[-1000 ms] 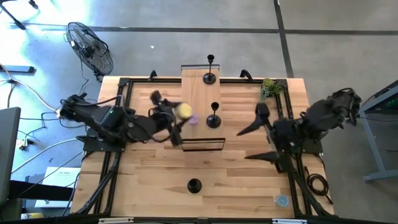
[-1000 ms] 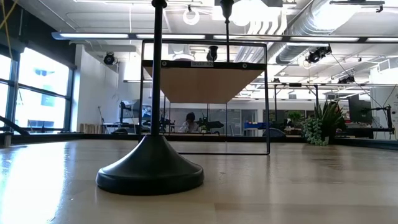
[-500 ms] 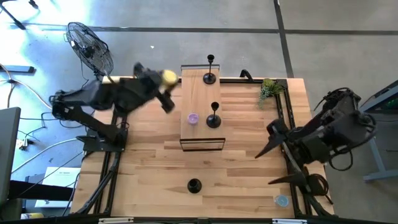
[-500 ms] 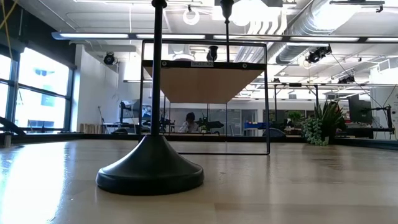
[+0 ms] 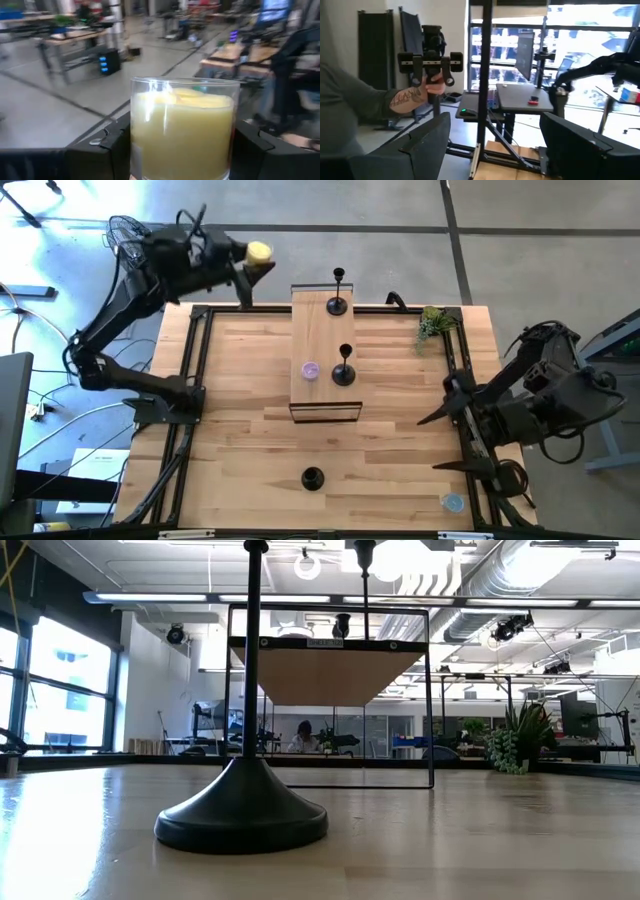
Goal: Pick & Place candle stick holders
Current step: Put the yellow scented candle on the shelf
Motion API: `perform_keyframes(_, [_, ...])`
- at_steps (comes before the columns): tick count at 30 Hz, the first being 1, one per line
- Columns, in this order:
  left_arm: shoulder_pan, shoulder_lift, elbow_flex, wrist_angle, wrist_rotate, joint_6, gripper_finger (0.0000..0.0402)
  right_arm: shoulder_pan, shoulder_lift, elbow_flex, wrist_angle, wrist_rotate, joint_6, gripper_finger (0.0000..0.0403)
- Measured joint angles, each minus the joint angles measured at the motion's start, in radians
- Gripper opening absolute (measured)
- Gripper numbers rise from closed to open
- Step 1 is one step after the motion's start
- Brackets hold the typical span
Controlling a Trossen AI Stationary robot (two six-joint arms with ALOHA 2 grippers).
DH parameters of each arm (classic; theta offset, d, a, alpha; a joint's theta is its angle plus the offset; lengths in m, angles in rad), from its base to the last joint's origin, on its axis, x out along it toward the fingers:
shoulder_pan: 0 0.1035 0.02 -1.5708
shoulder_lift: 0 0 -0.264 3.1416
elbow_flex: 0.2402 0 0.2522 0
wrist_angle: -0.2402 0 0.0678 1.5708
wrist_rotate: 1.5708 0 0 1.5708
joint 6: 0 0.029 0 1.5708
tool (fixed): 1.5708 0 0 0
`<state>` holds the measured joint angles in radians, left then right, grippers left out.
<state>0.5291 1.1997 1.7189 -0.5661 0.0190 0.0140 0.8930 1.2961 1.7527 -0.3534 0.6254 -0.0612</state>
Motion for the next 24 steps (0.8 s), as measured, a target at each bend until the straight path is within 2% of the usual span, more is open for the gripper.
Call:
perform_keyframes(5, [0.183,0.036,-0.083,0.172,0.342,-0.053,0.0222,0.000,0.000,0.000,0.000,0.069,-0.001,0.0303])
perform_keyframes(10, [0.288,0.091,-0.227,0.417,0.598,-0.126,0.0222,0.000,0.000,0.000,0.001,0.126,-0.006,0.0303])
perform_keyframes(19, [0.372,0.168,-0.515,0.935,0.831,-0.230,0.0222,-0.005,0.000,0.000,0.004,0.270,0.000,0.0303])
perform_keyframes(24, [0.383,0.219,-0.602,1.111,0.903,-0.213,0.0222,-0.030,0.000,0.000,0.029,0.316,-0.001,0.0303])
